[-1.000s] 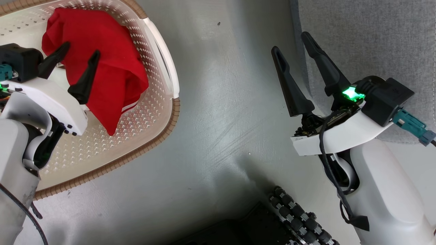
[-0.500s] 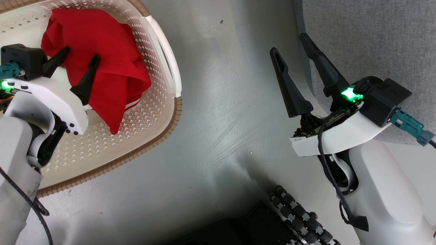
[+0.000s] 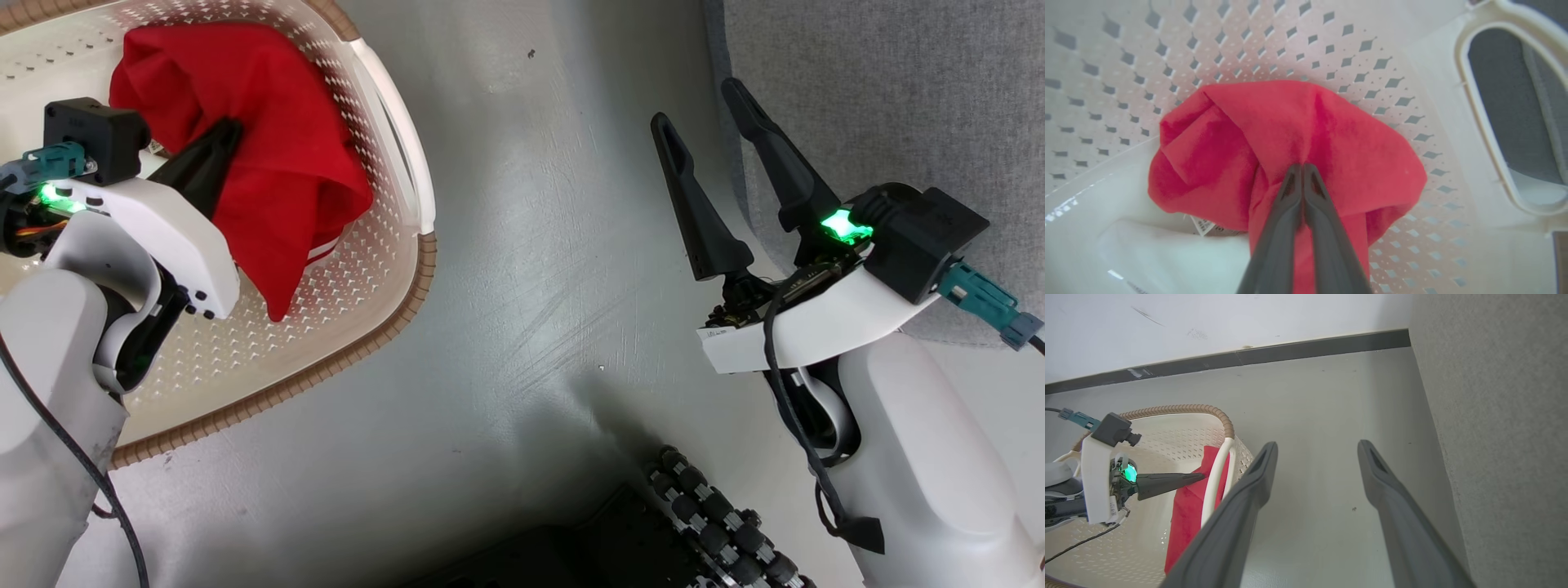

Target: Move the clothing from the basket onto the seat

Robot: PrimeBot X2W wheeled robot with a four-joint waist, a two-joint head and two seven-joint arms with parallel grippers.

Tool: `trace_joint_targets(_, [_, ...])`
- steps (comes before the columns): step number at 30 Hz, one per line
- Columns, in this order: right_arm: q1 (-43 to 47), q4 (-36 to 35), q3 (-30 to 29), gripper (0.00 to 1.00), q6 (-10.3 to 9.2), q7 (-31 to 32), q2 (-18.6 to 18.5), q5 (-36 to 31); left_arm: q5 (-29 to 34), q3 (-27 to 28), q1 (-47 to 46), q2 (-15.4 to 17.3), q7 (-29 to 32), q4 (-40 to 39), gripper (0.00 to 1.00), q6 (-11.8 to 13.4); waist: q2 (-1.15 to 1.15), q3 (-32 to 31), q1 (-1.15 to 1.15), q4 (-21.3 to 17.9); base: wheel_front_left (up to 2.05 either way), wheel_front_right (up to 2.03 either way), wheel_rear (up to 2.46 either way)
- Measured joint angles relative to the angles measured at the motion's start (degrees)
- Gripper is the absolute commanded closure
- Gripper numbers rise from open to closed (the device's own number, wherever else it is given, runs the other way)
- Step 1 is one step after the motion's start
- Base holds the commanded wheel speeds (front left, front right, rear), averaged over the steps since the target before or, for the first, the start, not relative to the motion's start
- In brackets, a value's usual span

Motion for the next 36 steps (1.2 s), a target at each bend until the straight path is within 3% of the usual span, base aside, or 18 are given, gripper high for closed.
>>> trace_joint_targets(13, [-1.9, 0.4, -1.3, 0.00, 0.00, 0.0, 0.0, 0.0, -2.0, 0.8, -0.3, -0.6, -1.8, -0.5, 1.00, -1.1, 0.00, -1.1, 0.00, 0.6, 0.00, 0.00, 0.00])
trace_joint_targets(36, [-4.7, 5.6, -5.1, 0.00, 0.00, -0.3, -0.1, -2.1, -7.1, 4.3, 7.5, -0.5, -13.2, -6.8, 1.00, -2.5, 0.00, -7.5, 0.00, 5.9, 0.00, 0.00, 0.00])
